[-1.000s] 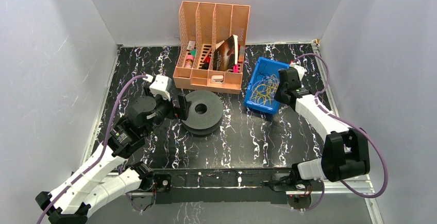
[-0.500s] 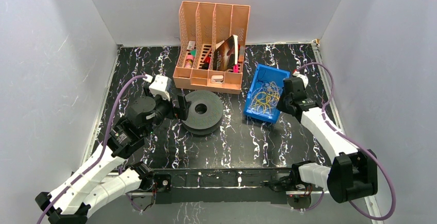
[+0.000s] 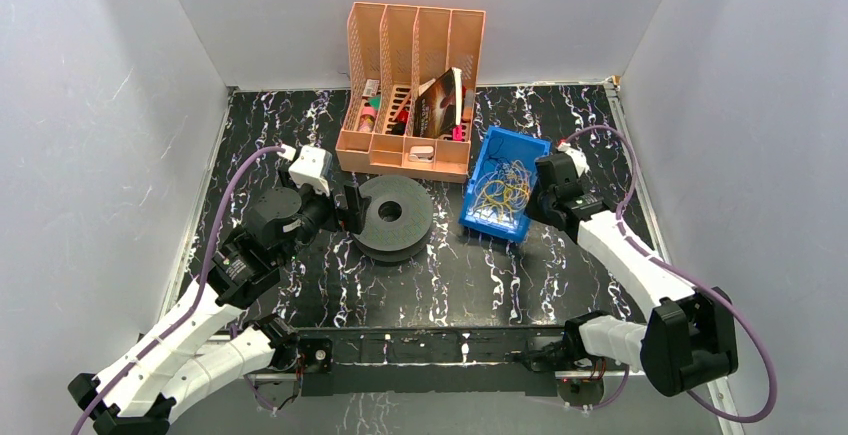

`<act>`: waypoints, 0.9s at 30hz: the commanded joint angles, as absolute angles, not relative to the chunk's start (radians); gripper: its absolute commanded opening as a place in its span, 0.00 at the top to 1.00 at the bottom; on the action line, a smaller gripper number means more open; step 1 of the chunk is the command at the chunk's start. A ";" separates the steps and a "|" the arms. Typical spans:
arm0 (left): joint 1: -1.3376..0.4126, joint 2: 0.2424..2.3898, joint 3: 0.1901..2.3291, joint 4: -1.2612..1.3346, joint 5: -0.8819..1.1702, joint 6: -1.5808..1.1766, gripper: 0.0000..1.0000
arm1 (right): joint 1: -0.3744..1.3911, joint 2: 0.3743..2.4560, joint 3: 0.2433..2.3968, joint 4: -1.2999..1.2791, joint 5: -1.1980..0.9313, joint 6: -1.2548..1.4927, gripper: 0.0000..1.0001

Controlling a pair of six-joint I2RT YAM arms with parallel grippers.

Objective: Wrap the cables

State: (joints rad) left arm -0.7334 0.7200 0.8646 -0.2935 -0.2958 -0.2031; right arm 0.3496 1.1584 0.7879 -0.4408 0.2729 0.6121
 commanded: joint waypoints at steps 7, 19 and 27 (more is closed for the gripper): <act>-0.734 0.701 0.876 -0.293 -0.293 -0.209 0.02 | 0.375 1.182 0.878 -0.401 0.312 0.656 0.52; -0.736 0.702 0.878 -0.295 -0.291 -0.209 0.02 | 0.376 1.198 1.037 -0.422 0.364 0.550 0.41; -0.735 0.703 0.877 -0.295 -0.291 -0.209 0.02 | 0.392 1.305 1.141 -0.440 0.341 0.511 0.43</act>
